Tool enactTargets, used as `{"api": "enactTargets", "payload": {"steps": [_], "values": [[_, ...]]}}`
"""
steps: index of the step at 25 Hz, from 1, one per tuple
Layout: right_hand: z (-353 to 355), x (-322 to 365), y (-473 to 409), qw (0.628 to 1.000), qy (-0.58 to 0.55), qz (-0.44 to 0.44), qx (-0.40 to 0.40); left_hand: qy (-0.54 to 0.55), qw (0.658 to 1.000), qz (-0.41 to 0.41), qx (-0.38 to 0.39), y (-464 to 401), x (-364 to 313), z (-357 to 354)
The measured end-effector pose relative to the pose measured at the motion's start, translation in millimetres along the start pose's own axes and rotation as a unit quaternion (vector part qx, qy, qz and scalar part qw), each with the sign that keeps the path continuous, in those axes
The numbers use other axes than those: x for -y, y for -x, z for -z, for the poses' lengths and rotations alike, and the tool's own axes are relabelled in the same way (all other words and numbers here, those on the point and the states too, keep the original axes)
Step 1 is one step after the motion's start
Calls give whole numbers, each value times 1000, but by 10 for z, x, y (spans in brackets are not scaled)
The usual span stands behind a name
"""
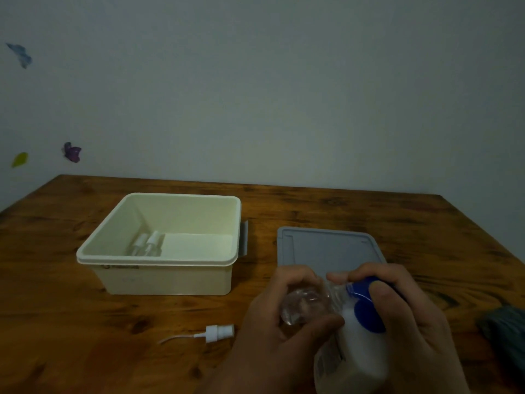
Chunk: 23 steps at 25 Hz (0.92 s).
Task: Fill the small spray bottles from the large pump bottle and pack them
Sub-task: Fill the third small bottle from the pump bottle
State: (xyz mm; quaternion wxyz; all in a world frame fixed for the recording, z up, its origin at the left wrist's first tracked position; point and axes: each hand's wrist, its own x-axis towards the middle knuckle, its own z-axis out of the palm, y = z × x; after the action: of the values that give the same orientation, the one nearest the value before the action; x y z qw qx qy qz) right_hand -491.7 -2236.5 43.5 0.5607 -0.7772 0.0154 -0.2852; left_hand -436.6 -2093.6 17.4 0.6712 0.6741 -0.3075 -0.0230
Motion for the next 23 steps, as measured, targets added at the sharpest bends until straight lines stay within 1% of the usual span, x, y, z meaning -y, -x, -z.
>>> {"api": "enactTargets", "payload": {"steps": [6,9,12,18,21,23], "values": [[42,50,-3,999,32,-2,-3,-12,1000,-7,-10,-16,-39,-49],[10,38,12,1000,12,5,-20,6,1000,1,-6,-11,-44,-36],[-6,-2,20,1000,-6,1,-5,-5,1000,3,-3,-5,-13,-24],[34,43,-14,1000,16,-11,-5,8,1000,4,0,-10,-32,-29],[39,62,-23,1000,31,-1,-1,2,1000,10,-2,-19,-32,-41],[26,56,-15,1000,23,2,-8,3,1000,-1,-2,-22,-27,-39]]}}
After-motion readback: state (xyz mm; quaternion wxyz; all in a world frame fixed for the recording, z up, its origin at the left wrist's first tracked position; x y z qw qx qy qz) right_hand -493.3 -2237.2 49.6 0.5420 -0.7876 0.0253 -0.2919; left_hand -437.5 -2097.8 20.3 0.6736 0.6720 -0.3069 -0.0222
